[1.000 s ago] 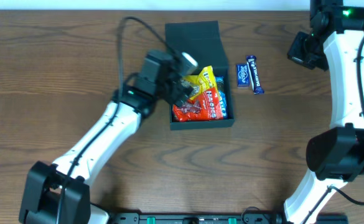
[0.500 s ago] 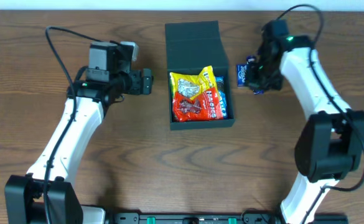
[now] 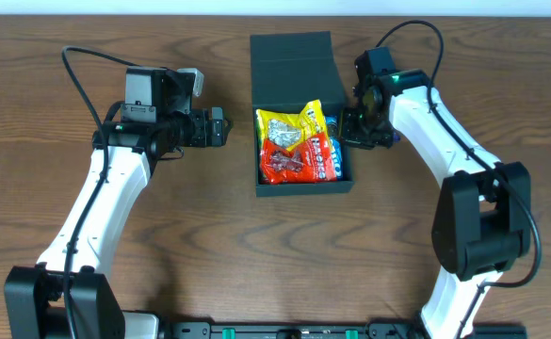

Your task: Pack container

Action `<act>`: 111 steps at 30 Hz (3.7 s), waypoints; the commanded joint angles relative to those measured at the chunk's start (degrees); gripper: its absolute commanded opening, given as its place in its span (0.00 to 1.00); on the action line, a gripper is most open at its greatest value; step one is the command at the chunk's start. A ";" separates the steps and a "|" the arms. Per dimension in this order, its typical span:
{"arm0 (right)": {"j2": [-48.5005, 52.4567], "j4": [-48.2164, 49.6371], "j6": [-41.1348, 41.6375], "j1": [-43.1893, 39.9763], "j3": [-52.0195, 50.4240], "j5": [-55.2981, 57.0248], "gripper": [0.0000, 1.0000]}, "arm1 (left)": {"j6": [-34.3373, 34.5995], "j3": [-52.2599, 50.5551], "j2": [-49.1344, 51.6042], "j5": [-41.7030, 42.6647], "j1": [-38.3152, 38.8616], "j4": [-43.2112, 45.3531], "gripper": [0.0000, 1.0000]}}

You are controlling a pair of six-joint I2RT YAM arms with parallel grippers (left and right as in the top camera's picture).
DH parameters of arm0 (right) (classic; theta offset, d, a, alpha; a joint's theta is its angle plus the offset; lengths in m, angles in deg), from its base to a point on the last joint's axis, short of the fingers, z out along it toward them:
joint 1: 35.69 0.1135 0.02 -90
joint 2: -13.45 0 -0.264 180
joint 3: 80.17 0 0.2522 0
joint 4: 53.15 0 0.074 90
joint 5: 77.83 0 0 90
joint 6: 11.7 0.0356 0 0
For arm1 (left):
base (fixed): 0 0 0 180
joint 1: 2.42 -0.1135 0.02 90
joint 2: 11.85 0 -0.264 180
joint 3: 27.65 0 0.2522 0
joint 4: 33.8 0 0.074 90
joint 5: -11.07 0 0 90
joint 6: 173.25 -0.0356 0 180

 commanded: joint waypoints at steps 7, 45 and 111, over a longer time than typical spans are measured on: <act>-0.35 0.22 2.45 1.18 -0.37 -3.17 0.02 | 0.17 -0.61 -0.85 0.59 -0.24 -0.26 0.95; -0.35 5.49 -5.16 1.49 -0.37 -4.52 0.01 | -0.24 -0.61 -0.85 -0.42 -0.24 -1.86 0.95; 10.38 16.11 -11.82 -10.21 -0.26 14.49 0.33 | -1.77 -0.61 -0.83 -0.48 -0.24 -1.55 0.95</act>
